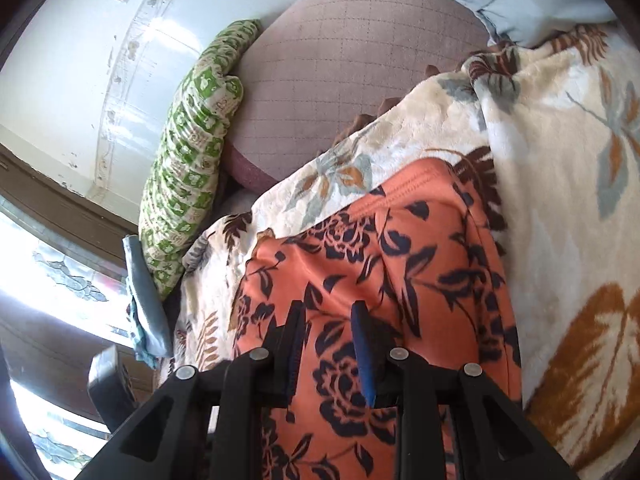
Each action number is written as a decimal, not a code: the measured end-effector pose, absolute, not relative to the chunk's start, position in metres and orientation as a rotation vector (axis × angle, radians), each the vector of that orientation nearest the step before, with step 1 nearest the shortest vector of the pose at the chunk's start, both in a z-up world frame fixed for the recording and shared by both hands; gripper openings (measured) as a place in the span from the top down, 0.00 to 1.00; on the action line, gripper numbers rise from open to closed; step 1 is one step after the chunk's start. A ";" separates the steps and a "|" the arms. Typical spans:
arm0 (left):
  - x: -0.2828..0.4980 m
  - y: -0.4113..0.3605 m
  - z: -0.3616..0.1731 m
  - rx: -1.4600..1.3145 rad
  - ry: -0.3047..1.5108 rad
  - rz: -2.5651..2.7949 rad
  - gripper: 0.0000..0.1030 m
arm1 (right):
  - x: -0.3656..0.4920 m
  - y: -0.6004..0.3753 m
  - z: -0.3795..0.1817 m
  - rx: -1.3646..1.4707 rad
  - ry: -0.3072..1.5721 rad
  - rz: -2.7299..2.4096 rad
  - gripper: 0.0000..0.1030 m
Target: Fold small clothes
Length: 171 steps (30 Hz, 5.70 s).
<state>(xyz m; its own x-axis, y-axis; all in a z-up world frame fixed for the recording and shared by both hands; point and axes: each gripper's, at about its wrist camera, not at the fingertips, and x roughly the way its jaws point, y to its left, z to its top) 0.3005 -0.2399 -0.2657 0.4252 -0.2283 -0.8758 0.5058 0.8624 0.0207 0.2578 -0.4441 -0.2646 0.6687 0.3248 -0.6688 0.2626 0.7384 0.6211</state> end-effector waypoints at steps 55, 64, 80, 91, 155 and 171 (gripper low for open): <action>0.104 -0.098 -0.095 0.197 0.575 -0.226 0.05 | -0.038 -0.324 -0.127 0.426 0.306 -0.106 0.12; 0.162 -0.099 -0.176 0.089 0.834 -0.277 0.05 | 0.018 -0.361 -0.201 0.534 0.562 -0.189 0.20; 0.236 -0.146 -0.263 0.126 0.905 -0.309 0.05 | 0.115 -0.417 -0.284 0.781 0.817 -0.244 0.84; 0.236 -0.141 -0.263 0.149 0.894 -0.305 0.00 | 0.116 -0.412 -0.285 0.715 0.803 -0.262 0.93; 0.249 -0.126 -0.239 0.117 0.801 -0.273 0.00 | 0.133 -0.422 -0.250 0.702 0.673 -0.200 0.30; 0.281 -0.086 -0.246 -0.018 0.866 -0.218 0.00 | 0.134 -0.423 -0.254 0.719 0.697 -0.208 0.30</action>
<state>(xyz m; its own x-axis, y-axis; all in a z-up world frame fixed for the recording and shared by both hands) 0.2807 -0.0855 -0.2460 0.6275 -0.1974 -0.7532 0.1825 0.9777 -0.1043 0.1340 -0.4230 -0.2538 0.7579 0.0559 -0.6500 0.4030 0.7433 0.5339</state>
